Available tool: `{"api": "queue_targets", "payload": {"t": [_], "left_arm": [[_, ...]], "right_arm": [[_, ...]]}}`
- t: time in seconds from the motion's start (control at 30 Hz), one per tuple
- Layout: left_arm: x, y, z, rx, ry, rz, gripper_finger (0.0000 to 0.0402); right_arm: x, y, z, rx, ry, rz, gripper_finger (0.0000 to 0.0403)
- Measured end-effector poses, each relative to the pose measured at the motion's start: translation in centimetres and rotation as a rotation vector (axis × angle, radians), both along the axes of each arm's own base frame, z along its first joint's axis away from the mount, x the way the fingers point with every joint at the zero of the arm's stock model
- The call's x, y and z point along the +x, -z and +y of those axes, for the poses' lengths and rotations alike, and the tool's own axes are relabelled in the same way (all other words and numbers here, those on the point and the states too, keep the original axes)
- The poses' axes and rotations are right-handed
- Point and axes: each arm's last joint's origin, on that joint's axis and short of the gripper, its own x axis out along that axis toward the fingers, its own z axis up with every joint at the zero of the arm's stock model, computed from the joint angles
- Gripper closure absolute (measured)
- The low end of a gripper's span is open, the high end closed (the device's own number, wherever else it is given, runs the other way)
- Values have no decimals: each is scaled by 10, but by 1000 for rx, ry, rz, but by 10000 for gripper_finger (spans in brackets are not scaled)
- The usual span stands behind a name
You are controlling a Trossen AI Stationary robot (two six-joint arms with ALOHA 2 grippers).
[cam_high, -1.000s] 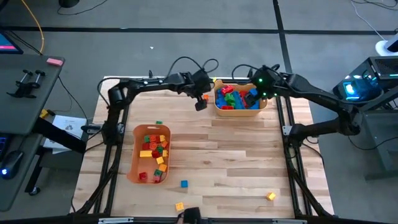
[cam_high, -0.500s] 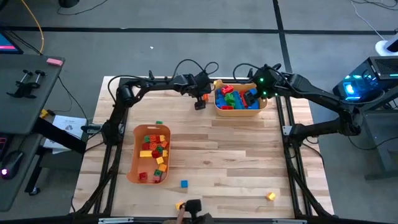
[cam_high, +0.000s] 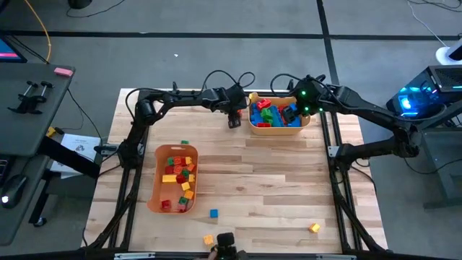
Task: Sort blocks by size
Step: Put the orange game piece into the orange bin
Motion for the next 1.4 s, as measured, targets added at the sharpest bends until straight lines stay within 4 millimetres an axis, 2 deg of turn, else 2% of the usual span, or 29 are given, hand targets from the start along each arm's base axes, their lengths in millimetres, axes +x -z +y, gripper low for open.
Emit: {"api": "queue_targets", "payload": {"t": [0.1, 0.17, 0.3, 0.43, 0.53, 0.73, 0.97, 1.23, 1.4], "left_arm": [[1, 0, -1, -21, -46, -27, 348], [3, -2, 1, -51, -77, -77, 383], [1, -4, 10, -84, -177, -146, 397], [-3, -4, 21, -200, -240, -218, 401], [-6, 1, 27, -241, -300, -233, 401], [-4, 0, 28, -267, -289, -263, 401], [-7, 5, 19, -218, -189, -134, 401], [-9, 6, 16, -184, -139, -83, 401], [-23, 6, 10, -192, -111, 96, 401]], "right_arm": [[1, 0, 2, 3, -2, -2, 13], [2, 0, 3, 3, -10, -3, 13], [4, 0, 7, 4, -28, -3, 13], [6, 0, 11, 13, -32, -10, 13], [7, 0, 13, 14, -41, -11, 13], [9, 0, 17, 16, -58, -12, 13], [9, 0, 18, 13, -70, -9, 13], [10, 0, 18, 11, -72, -9, 13], [9, 0, 17, 5, -73, -6, 13]]}}
